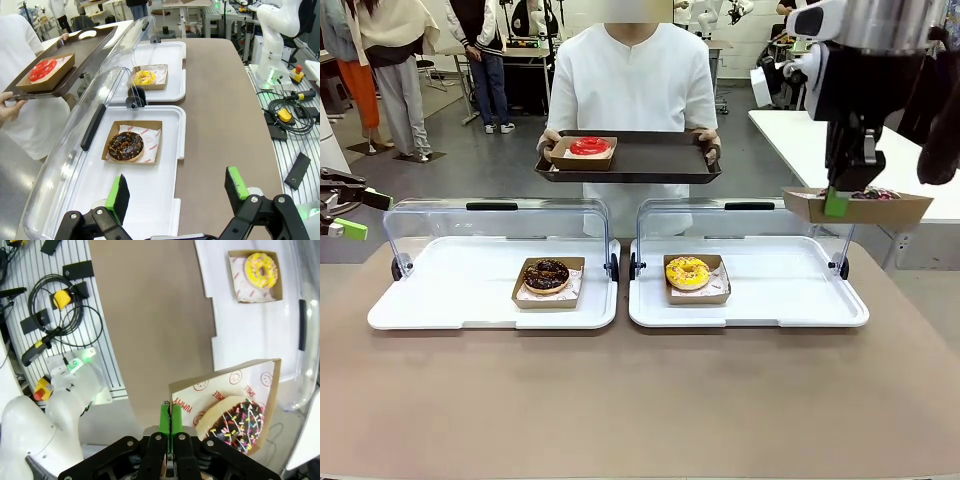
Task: Provide the desired donut to the person.
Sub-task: Pick up and lift the Paper togo box containing the Donut pointed at by the person, then place the picked Paper togo box onto the Handle tray extended by the person.
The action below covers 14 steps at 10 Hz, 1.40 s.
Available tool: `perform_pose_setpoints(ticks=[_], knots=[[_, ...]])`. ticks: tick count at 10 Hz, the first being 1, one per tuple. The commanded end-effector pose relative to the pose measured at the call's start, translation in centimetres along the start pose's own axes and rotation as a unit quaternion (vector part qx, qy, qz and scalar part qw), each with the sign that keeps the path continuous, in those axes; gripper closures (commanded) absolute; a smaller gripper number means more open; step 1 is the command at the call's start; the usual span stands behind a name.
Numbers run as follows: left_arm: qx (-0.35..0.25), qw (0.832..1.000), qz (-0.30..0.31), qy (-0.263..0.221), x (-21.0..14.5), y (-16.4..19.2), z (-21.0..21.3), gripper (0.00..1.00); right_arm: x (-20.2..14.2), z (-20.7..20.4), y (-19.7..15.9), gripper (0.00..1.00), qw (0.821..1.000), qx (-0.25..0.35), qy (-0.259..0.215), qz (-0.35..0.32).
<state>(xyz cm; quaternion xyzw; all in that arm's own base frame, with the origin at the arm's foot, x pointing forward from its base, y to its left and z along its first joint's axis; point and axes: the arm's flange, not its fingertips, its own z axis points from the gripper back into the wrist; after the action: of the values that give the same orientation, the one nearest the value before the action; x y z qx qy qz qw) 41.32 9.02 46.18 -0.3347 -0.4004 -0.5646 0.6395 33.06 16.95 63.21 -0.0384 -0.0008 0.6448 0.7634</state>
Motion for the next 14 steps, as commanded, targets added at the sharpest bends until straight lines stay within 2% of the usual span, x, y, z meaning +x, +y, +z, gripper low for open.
perform_pose_setpoints(ticks=[1, 2, 14], knots=[[0.001, 1.0, -0.001, -0.001, 0.07, -0.07, 0.14, 0.0, 0.73, -0.5, -0.94, 1.0, 1.0, -0.013, 0.006, 0.017], [0.001, 1.0, -0.001, -0.001, 0.07, -0.07, 0.14, 0.0, 0.0, 0.0, 0.0, 1.0, 1.0, 0.0, 0.0, 0.0], [0.001, 1.0, -0.001, -0.001, 0.07, -0.07, 0.14, 0.0, 0.0, 0.0, 0.0, 1.0, 1.0, 0.0, 0.0, 0.0]])
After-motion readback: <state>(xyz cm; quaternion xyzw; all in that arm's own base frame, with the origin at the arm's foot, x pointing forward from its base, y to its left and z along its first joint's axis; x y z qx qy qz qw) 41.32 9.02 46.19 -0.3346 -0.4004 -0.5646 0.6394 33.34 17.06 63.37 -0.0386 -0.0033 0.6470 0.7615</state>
